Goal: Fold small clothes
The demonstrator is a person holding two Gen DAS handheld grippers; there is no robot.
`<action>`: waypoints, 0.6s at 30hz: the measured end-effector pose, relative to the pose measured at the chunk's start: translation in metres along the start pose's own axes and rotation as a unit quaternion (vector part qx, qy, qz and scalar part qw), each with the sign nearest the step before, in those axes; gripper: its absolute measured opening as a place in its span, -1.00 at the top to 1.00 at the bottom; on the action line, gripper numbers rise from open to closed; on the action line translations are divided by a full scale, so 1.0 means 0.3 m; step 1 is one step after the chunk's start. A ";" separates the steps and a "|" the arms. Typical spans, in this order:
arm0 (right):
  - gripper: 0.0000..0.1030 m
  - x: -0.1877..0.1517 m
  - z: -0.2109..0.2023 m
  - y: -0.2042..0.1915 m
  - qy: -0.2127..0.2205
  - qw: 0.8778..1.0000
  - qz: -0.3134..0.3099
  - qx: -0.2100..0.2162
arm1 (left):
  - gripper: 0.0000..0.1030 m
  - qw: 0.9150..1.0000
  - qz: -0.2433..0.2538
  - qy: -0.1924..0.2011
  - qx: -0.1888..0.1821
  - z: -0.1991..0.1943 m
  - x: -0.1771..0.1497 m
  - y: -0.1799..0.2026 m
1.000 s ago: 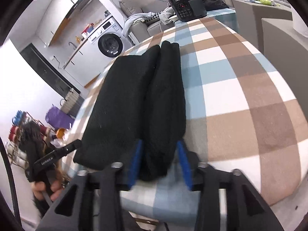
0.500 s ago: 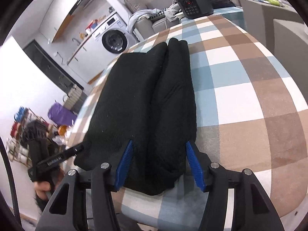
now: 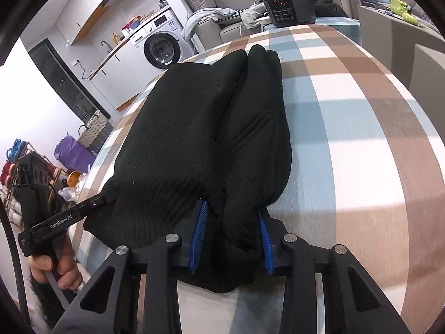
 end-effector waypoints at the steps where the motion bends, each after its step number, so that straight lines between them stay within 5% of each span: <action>1: 0.33 0.024 0.016 0.001 0.002 1.000 0.000 -0.003 | 0.49 1.000 0.000 0.002 0.002 0.010 0.020 -0.001; 9: 0.32 0.225 0.125 0.026 0.035 0.998 0.023 -0.042 | 0.48 0.999 0.014 0.030 0.031 0.121 0.269 0.003; 18: 0.21 0.244 0.125 0.027 0.047 0.997 0.024 -0.050 | 0.48 0.998 0.016 0.046 0.045 0.132 0.322 -0.010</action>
Point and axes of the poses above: each gripper's, at about its wrist camera, not at the fingertips, and z roughly the way its jaws point, y to its right, x to its top, the point moved 10 cm from there along z, roughly the way its jaws point, and after that the axes turned 12 degrees about x, right-handed, at the moved point
